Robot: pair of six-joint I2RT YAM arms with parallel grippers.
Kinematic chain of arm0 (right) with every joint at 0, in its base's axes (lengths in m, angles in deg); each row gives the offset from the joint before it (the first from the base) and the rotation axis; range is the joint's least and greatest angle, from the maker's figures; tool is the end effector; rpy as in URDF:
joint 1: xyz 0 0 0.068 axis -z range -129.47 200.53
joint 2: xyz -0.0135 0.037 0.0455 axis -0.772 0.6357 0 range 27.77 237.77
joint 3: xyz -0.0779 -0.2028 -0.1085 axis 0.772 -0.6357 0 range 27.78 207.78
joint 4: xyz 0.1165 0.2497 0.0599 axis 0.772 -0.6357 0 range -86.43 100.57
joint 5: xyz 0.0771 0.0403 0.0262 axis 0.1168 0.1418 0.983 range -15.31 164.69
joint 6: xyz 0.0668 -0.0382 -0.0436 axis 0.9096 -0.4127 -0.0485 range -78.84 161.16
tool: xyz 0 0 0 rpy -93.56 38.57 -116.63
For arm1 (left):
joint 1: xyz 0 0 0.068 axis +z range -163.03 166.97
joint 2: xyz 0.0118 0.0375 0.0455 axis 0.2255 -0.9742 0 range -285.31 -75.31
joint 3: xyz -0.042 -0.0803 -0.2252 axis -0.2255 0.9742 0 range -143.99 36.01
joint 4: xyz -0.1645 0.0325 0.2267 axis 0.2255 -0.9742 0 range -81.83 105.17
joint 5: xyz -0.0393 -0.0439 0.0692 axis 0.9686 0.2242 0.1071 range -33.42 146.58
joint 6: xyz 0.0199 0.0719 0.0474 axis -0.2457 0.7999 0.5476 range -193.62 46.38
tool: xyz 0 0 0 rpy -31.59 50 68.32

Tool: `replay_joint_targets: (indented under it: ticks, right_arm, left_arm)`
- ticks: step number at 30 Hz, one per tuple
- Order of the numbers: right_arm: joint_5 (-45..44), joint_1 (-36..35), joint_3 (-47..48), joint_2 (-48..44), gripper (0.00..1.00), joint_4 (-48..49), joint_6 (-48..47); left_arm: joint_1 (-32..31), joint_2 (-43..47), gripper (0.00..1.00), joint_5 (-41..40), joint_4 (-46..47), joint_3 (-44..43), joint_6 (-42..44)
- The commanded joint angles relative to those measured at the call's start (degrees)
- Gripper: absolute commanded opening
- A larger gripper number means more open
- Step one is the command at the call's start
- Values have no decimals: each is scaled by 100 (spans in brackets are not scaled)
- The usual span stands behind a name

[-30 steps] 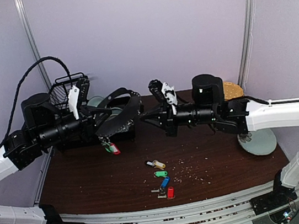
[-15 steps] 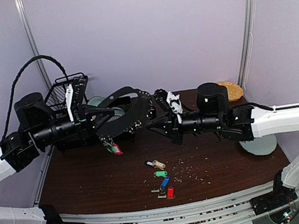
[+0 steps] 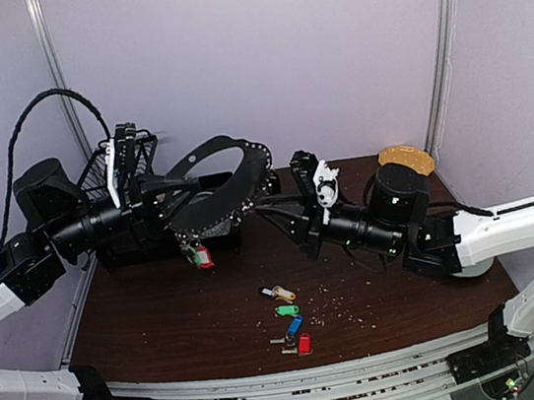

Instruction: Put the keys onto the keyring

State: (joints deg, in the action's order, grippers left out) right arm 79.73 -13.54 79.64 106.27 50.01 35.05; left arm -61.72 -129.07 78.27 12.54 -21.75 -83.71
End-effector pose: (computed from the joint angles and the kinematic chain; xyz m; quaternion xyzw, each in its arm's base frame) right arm 0.1631 0.3515 0.3094 -0.3864 0.4903 0.4023 0.6697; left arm 0.1704 -0.2379 0.3833 0.3538 0.6031 -0.4593 0.5478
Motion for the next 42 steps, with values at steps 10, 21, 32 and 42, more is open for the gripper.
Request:
replay_joint_targets:
  ticks: [10,21,32,42]
  right_arm:
    - [-437,-183,59,219,33,529,-378]
    - [-788,-201,180,347,35,621,-483]
    - [-444,-200,321,262,39,422,-497]
    - [-444,-195,358,200,30,443,-396]
  left_arm:
    - [-3,99,0,72,594,-279,-67]
    - [-1,85,0,106,594,-280,-68]
    - [-1,49,0,89,607,-273,-56]
    - [-1,34,0,89,609,-271,-57]
